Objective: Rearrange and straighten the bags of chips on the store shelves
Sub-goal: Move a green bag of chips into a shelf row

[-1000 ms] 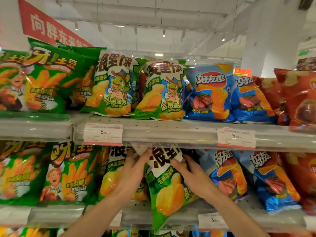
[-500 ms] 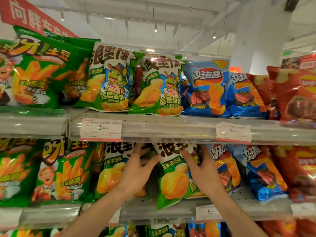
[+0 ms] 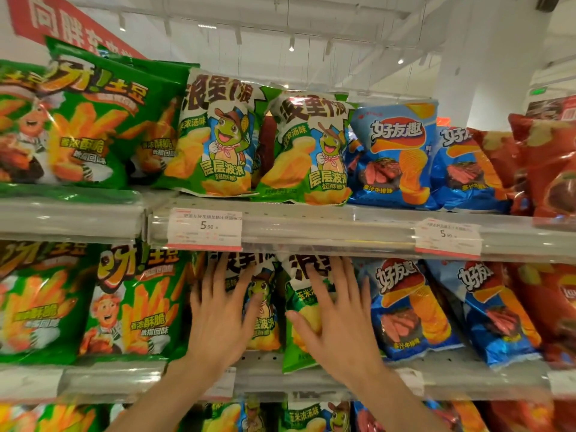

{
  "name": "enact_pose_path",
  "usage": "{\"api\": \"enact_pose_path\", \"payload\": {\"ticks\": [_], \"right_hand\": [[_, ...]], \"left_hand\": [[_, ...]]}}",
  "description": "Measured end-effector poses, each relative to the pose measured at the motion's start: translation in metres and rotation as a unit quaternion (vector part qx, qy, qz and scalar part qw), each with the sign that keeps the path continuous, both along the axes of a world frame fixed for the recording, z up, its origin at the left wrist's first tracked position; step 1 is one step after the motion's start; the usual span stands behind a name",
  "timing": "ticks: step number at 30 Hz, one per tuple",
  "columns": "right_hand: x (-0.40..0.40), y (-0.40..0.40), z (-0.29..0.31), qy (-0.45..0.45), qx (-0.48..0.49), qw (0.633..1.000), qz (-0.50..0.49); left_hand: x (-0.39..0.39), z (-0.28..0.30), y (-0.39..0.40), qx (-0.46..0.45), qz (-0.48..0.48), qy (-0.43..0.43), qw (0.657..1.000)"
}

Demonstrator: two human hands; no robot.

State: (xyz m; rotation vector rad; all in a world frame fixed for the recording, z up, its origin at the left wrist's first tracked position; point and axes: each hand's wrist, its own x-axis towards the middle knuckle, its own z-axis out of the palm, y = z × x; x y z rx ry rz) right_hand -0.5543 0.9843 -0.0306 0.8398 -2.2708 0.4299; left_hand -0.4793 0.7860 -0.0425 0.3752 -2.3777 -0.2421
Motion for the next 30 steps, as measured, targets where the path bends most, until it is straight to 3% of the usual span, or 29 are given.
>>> {"api": "enact_pose_path", "payload": {"ticks": [4,14,18,21,24,30], "right_hand": [[0.001,-0.011,-0.005,-0.058,-0.002,0.998,-0.022],[-0.006,-0.005,-0.004,-0.054,0.053,0.991,-0.111],[-0.003,-0.002,0.005,-0.017,0.012,0.998,-0.061],[0.005,-0.011,0.016,0.018,-0.03,0.999,0.018],[0.02,-0.032,0.02,-0.079,-0.004,0.992,0.101],[0.017,-0.043,0.018,-0.265,-0.005,0.952,0.152]], "left_hand": [[-0.006,-0.007,-0.003,0.018,0.0,-0.004,1.0],[0.003,-0.007,-0.003,0.02,-0.014,0.005,1.0],[0.01,-0.007,-0.004,0.096,-0.05,0.046,0.993],[0.016,-0.011,-0.003,0.201,-0.075,0.067,0.974],[0.021,-0.01,-0.003,0.276,-0.092,0.053,0.955],[0.024,0.013,-0.013,0.292,-0.078,0.064,0.951]]}}
